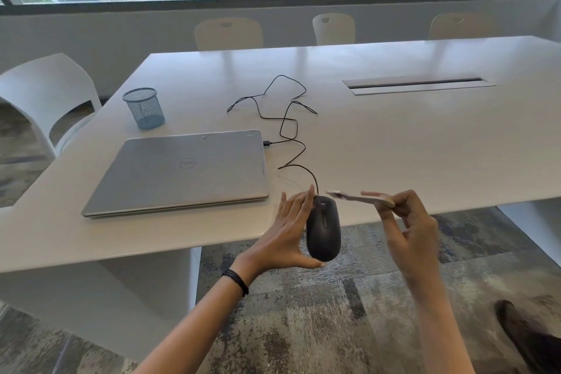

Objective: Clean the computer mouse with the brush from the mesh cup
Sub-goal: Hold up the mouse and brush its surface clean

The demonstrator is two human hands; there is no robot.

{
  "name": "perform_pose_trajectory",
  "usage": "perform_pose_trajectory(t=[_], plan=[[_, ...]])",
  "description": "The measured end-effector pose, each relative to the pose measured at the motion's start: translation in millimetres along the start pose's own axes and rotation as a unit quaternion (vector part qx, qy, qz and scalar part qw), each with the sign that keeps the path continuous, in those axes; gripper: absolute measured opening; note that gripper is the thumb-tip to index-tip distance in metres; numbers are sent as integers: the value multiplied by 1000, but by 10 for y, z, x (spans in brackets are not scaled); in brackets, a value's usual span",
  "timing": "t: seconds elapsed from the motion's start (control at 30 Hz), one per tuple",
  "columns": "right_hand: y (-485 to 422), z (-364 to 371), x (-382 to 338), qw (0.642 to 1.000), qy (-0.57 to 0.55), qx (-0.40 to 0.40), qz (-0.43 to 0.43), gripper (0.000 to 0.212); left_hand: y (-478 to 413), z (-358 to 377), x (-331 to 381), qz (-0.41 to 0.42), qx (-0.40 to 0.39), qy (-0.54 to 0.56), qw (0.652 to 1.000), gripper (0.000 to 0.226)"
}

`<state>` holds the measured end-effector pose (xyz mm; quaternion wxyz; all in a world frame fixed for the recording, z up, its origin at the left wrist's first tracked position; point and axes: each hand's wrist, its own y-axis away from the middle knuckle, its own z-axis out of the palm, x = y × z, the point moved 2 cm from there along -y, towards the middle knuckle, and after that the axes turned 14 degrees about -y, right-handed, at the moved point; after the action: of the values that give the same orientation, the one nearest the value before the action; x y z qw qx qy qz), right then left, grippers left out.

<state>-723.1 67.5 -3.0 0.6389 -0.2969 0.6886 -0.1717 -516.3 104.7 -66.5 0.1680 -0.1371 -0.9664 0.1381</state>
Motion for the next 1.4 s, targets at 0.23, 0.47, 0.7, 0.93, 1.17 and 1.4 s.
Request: perform_pose_trajectory(t=[0.23, 0.47, 0.7, 0.93, 1.17, 1.4], plan=[[-60, -17, -60, 1000, -11, 15, -11, 13, 0, 15, -49, -4, -2, -2, 1000, 136], [-53, 1, -14, 999, -22, -25, 9, 17, -27, -2, -58, 0, 3, -9, 1000, 135], [-45, -43, -69, 999, -19, -26, 17, 11, -23, -6, -89, -5, 1, -5, 1000, 135], [-43, -154, -29, 993, -73, -72, 62, 13, 2, -9, -119, -4, 6, -4, 1000, 135], [-19, -158, -16, 984, -98, -114, 93, 10, 5, -16, -113, 3, 6, 0, 1000, 136], [9, -86, -60, 980, -105, -130, 105, 18, 19, -9, -95, 3, 4, -1, 1000, 137]])
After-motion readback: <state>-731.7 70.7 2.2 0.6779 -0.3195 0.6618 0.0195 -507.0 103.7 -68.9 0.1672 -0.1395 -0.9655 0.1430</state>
